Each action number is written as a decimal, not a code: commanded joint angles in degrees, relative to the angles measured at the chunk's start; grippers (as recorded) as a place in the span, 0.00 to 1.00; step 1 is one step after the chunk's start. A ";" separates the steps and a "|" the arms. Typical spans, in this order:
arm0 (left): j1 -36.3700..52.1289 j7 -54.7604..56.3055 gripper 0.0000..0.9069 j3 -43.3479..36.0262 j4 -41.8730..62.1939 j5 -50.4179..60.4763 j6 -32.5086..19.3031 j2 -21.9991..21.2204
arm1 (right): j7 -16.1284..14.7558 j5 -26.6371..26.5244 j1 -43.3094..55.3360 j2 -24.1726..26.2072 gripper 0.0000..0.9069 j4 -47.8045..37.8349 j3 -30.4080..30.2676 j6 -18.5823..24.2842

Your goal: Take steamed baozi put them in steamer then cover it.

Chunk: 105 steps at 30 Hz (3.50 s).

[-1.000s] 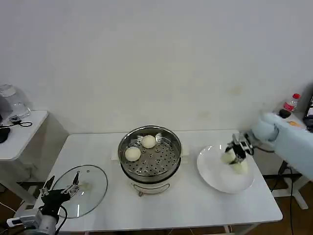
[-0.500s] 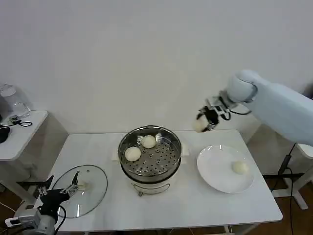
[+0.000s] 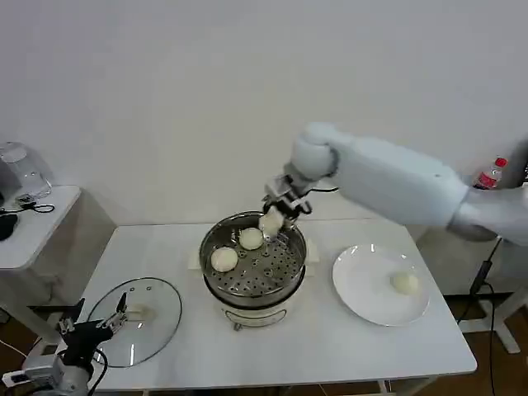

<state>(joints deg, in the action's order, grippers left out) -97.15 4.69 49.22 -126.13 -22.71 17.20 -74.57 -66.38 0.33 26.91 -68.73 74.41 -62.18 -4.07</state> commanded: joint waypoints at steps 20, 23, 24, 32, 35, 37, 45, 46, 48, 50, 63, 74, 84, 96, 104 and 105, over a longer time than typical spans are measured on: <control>0.06 0.07 1.00 0.34 0.10 0.05 -0.07 -0.58 | -2.62 1.07 -3.51 -4.21 0.71 3.78 -4.81 5.48; 0.00 0.10 1.00 0.31 0.13 0.07 -0.07 -0.59 | -3.07 0.27 -3.47 -3.90 0.71 4.22 -5.11 5.64; -0.01 0.09 1.00 0.29 0.14 0.08 -0.07 -0.58 | -3.34 0.05 -3.46 -3.80 0.71 4.33 -5.23 5.69; 0.01 0.11 1.00 0.39 -0.02 0.07 -0.07 -0.64 | -3.73 -0.73 -3.35 -3.74 0.76 4.59 -5.36 5.98; -0.03 0.11 1.00 0.38 -0.13 0.07 -0.07 -0.68 | -4.39 -0.71 -3.29 -3.65 0.93 4.52 -5.44 6.32; -0.07 0.12 1.00 0.39 -0.14 0.08 -0.06 -0.68 | -4.51 -0.71 -3.23 -3.51 1.00 4.63 -5.46 6.52; 0.30 0.13 1.00 0.23 -0.04 0.10 -0.02 -0.53 | -3.24 -1.39 -2.19 -1.76 1.00 4.41 -4.38 6.69; 0.31 0.14 1.00 0.25 -0.03 0.08 -0.01 -0.47 | -3.02 -1.54 -2.05 -1.53 1.00 4.32 -4.20 6.47; 0.42 0.12 1.00 0.28 0.05 0.06 0.00 -0.23 | -2.40 -2.39 -1.28 -0.11 1.00 4.17 -3.28 5.67; 0.47 0.11 1.00 0.27 0.07 0.04 0.06 0.22 | -1.44 -3.77 -0.47 1.41 1.00 3.69 -2.39 4.22; 1.47 -0.23 1.00 -1.19 0.31 0.09 0.34 2.13 | 5.87 -7.19 3.94 25.75 1.00 3.51 -2.03 -6.18; 3.06 -0.42 1.00 -5.87 1.95 1.68 0.14 2.47 | 5.64 -1.54 -7.01 45.66 1.00 9.38 2.49 -6.76; 2.77 -0.41 1.00 -6.03 2.57 2.05 0.07 1.93 | 3.88 6.59 -24.37 43.42 1.00 1.50 16.79 -1.59; 1.85 -0.34 1.00 -4.47 2.92 2.27 0.10 1.31 | 3.76 15.30 -32.96 33.09 1.00 -11.61 24.90 2.20; 1.81 -0.34 1.00 -4.29 3.25 2.28 0.10 1.28 | 4.30 16.34 -34.67 28.14 1.00 -17.37 28.87 2.94; 1.76 -0.36 1.00 -4.24 3.32 2.27 0.09 1.36 | 4.19 16.33 -34.77 27.73 1.00 -17.64 29.10 2.84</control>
<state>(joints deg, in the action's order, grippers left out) -95.35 4.33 45.01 -122.84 -20.47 17.29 -73.29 -62.25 14.03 -4.16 -36.84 63.00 -37.95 -2.36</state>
